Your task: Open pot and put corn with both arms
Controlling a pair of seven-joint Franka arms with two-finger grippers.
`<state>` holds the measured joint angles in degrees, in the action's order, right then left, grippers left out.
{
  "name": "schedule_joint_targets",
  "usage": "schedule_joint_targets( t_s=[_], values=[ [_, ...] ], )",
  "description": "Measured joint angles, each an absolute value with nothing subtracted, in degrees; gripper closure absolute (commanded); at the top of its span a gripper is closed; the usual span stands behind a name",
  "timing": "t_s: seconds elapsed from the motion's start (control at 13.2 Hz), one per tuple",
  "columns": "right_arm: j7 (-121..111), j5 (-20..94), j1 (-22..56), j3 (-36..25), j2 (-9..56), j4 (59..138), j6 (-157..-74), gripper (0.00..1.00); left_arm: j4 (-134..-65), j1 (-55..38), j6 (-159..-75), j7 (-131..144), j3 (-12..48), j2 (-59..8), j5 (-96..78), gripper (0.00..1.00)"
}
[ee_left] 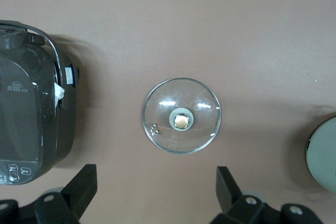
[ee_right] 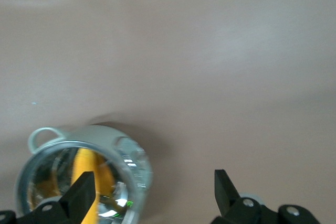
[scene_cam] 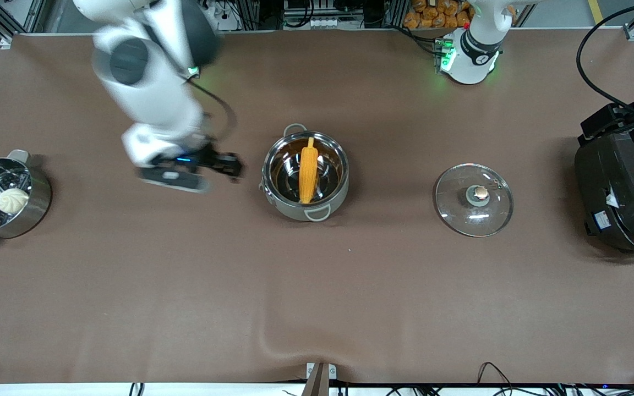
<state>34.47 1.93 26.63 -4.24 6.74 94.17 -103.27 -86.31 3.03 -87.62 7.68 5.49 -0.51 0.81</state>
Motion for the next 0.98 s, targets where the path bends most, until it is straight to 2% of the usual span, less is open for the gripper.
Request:
schedule_joint_targets(
  t_s=[0.23, 0.61, 0.98],
  values=[
    [22.7, 1.9, 17.6, -4.3, 3.2, 92.0, -96.7, 0.0, -86.3, 3.1, -87.6, 4.0, 3.7, -2.3, 0.8, 0.0],
    [9.2, 1.9, 7.4, -4.4, 1.7, 91.5, -96.1, 0.0, -85.8, 3.1, -87.6, 4.8, 5.2, -2.7, 0.7, 0.0],
    [2.1, 1.6, 3.9, -5.6, -0.2, 92.9, -95.6, 0.0, -85.7, 3.5, -85.9, 4.8, 6.4, -2.7, 0.7, 0.0]
  ],
)
